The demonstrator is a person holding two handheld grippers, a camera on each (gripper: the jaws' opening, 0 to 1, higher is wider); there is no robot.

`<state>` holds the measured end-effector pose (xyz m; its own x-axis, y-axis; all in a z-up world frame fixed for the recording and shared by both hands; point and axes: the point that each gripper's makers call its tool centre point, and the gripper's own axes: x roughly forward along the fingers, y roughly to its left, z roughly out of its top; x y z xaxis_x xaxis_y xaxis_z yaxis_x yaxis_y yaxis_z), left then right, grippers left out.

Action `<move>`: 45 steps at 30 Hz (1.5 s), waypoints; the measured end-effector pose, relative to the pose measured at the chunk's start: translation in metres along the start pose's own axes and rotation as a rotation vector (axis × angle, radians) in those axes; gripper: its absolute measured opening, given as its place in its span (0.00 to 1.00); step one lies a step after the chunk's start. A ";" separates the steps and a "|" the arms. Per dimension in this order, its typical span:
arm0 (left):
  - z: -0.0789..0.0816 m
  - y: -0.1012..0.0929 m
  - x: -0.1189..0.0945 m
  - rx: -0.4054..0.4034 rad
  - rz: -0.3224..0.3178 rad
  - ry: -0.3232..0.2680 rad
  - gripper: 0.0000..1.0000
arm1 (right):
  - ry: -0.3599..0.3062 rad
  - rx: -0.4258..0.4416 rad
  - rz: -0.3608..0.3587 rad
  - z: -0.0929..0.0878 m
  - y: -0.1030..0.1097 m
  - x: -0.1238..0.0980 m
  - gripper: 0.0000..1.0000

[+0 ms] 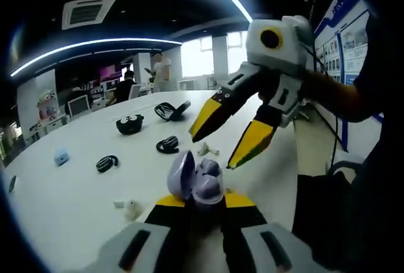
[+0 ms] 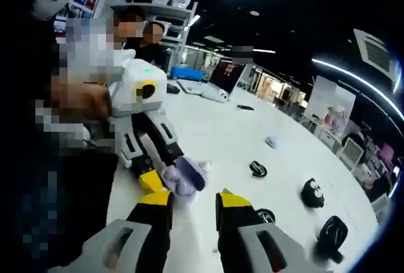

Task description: Pick up the earbuds from the table and place the earbuds into the earbud case

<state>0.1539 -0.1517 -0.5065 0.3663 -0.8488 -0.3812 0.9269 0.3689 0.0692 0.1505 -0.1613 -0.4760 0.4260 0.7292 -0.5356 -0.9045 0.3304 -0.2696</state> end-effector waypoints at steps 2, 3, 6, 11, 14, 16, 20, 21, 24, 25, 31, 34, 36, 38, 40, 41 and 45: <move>0.000 0.000 0.000 0.000 -0.006 0.002 0.20 | 0.061 -0.085 0.031 -0.002 0.001 0.002 0.26; 0.000 0.000 0.000 -0.002 -0.010 0.003 0.20 | 0.087 -0.138 0.039 -0.002 0.001 0.003 0.27; -0.001 0.000 0.000 -0.005 -0.017 0.006 0.20 | 0.150 -0.248 0.074 0.000 0.004 0.010 0.30; -0.001 0.000 0.000 0.001 -0.028 0.011 0.20 | 0.230 -0.405 0.123 -0.001 0.006 0.021 0.33; -0.001 0.000 0.000 0.006 -0.037 0.014 0.20 | 0.271 -0.456 0.149 -0.002 0.008 0.024 0.33; -0.001 0.000 0.000 0.012 -0.044 0.017 0.20 | 0.286 -0.472 0.167 -0.001 0.009 0.025 0.33; -0.001 -0.001 0.000 0.026 -0.052 0.019 0.20 | 0.314 -0.511 0.211 0.000 0.009 0.029 0.32; -0.001 -0.001 0.000 0.026 -0.053 0.019 0.20 | 0.323 -0.514 0.221 -0.002 0.008 0.030 0.32; -0.001 0.000 0.000 0.019 -0.052 0.020 0.20 | 0.338 -0.531 0.236 -0.002 0.009 0.033 0.32; -0.001 0.001 0.000 0.016 -0.048 0.021 0.20 | 0.339 -0.536 0.236 -0.002 0.009 0.033 0.32; -0.002 0.005 -0.001 0.000 -0.046 0.019 0.20 | 0.337 -0.582 0.231 -0.003 0.009 0.034 0.30; -0.002 0.005 0.000 -0.007 -0.046 0.016 0.20 | 0.329 -0.604 0.216 -0.001 0.009 0.032 0.30; -0.002 0.007 0.000 -0.015 -0.043 0.015 0.20 | 0.313 -0.614 0.202 0.002 0.009 0.031 0.29; -0.003 0.008 0.000 -0.025 -0.040 0.012 0.20 | 0.300 -0.625 0.192 0.005 0.010 0.030 0.28; -0.002 0.009 0.000 -0.031 -0.039 0.010 0.20 | 0.294 -0.640 0.182 0.007 0.010 0.028 0.27; -0.002 0.009 0.000 -0.032 -0.039 0.009 0.20 | 0.292 -0.653 0.175 0.007 0.010 0.028 0.27; -0.002 0.008 0.000 -0.032 -0.037 0.008 0.20 | 0.287 -0.670 0.152 0.006 0.011 0.026 0.26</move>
<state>0.1614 -0.1482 -0.5076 0.3308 -0.8591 -0.3906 0.9367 0.3491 0.0255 0.1517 -0.1348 -0.4882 0.3688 0.5218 -0.7692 -0.7870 -0.2650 -0.5571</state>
